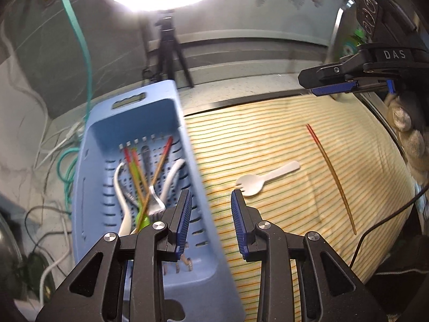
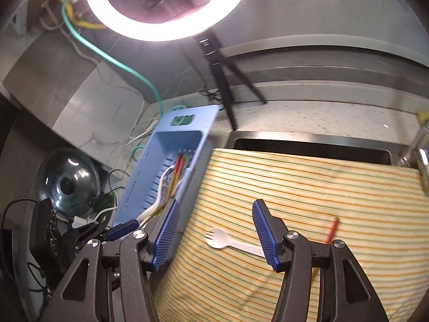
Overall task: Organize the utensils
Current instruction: 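Grasp the white spork with the left tool while the right tool grasps the chopstick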
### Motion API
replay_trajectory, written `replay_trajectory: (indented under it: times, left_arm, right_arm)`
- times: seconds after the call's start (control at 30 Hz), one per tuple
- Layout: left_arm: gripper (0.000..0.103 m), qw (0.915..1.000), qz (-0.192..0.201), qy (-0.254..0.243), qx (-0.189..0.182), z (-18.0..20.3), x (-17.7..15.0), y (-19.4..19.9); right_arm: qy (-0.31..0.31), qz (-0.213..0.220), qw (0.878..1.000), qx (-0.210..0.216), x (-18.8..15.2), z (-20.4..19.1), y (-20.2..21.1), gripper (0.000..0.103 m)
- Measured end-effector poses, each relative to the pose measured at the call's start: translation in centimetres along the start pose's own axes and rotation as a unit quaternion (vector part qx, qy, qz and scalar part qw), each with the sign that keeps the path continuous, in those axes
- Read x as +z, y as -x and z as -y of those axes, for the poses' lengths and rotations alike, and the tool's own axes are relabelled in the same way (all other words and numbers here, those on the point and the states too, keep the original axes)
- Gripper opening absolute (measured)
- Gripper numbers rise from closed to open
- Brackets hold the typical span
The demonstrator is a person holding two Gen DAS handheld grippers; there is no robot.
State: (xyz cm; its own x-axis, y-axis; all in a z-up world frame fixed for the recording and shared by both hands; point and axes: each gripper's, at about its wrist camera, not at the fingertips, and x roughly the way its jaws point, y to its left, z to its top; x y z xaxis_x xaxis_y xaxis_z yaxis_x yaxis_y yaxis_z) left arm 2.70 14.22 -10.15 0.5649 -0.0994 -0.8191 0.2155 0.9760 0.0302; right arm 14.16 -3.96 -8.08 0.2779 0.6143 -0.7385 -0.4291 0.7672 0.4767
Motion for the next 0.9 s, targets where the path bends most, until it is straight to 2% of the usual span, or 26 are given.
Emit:
replay_trajectory:
  times: [0.17,0.33,0.53,0.63,0.77,0.9]
  left_arm:
    - [0.029,0.9970,-0.019,-0.071,-0.025,2.7,1.4,-1.4]
    - [0.029,0.9878,-0.050,-0.134,-0.062,5.4,2.7,-3.7]
    - [0.029,0.9741,-0.094,-0.186,-0.087,7.1,3.8,-6.9]
    - [0.037,0.9674,-0.111,-0.209,-0.090,7.9,4.1,-8.2]
    - [0.039,0.9577,-0.124,-0.244,-0.089,9.3,4.3,-9.3]
    - [0.039,0.9534,-0.138,-0.253,-0.088,9.8,4.4,-10.5]
  right_arm:
    - [-0.017,0.003,0.999,-0.046,-1.6,2.9,1.5,0.053]
    - [-0.043,-0.025,0.996,-0.077,-3.3,5.8,1.3,0.053]
    - [-0.086,-0.053,0.992,-0.081,-5.6,8.5,0.4,0.052]
    - [-0.094,-0.066,0.990,-0.080,-6.5,9.1,-0.2,0.051]
    - [-0.091,-0.082,0.989,-0.086,-7.2,9.1,-1.1,0.045]
    - [-0.091,-0.097,0.987,-0.089,-7.5,8.9,-2.3,0.040]
